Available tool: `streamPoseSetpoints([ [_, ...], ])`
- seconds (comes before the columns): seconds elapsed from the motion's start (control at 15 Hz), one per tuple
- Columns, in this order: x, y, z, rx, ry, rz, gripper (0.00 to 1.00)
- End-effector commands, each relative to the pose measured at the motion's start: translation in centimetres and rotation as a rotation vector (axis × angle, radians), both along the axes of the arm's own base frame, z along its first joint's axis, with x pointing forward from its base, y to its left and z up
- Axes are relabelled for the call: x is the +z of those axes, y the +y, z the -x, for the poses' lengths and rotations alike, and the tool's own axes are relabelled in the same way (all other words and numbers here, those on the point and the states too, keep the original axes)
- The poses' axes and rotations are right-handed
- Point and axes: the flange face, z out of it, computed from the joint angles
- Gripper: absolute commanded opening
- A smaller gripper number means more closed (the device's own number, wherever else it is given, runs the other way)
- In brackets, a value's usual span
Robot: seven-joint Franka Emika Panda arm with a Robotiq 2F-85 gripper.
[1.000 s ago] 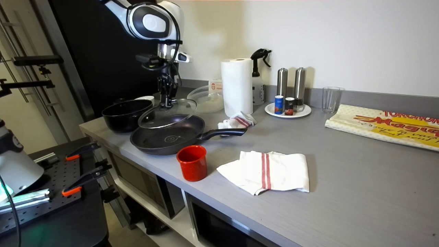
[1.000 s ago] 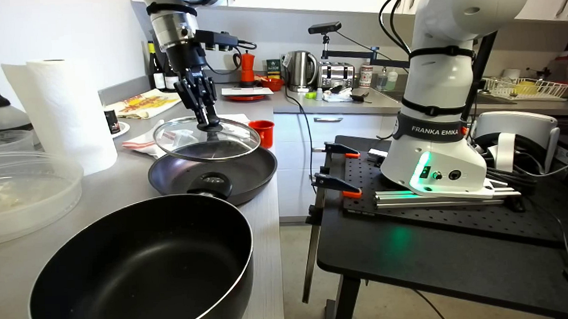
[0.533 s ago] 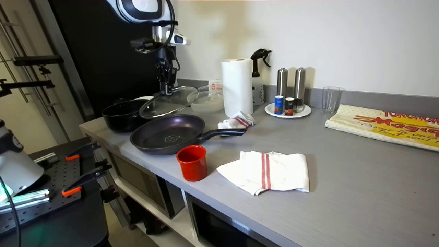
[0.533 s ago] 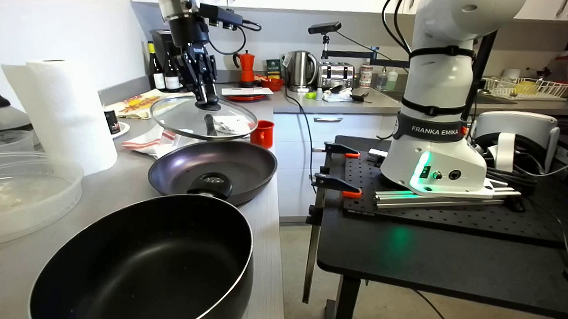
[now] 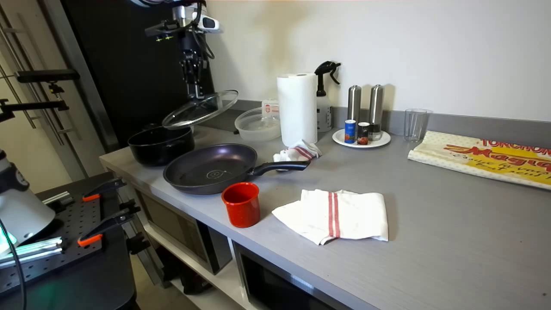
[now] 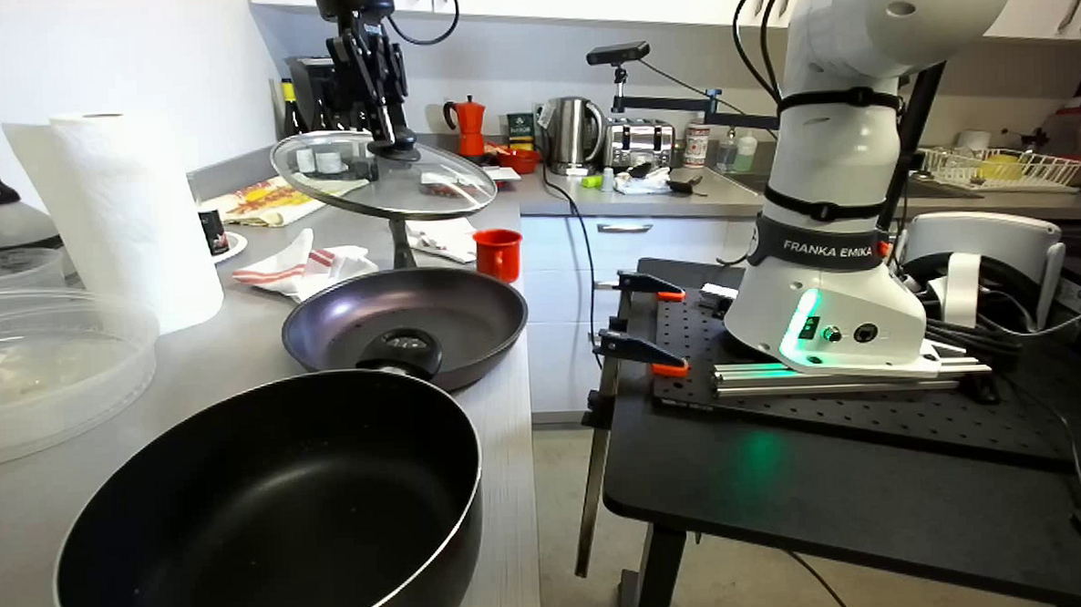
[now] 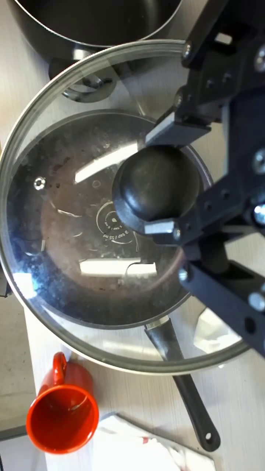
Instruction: Cover the pot with the lid in the pan
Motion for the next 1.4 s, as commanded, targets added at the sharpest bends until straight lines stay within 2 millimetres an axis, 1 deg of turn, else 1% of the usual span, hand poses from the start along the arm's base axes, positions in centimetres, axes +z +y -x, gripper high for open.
streamPoseSetpoints([
  [0.0, 2.1, 3.1, 1.1, 0.063, 0.013, 0.051, 0.25],
  [0.47, 1.7, 9.6, 2.6, 0.212, 0.044, 0.140, 0.25],
  [0.93, -0.4, 15.8, 4.6, 0.373, 0.075, 0.232, 0.25],
  [1.13, -1.6, 17.9, 5.5, 0.452, 0.090, 0.269, 0.25],
  [1.2, -1.8, 18.3, 5.8, 0.479, 0.092, 0.278, 0.25],
  [1.27, -1.7, 18.2, 6.1, 0.508, 0.093, 0.286, 0.25],
  [1.33, -2.9, 17.9, 6.0, 0.468, 0.092, 0.245, 0.50],
])
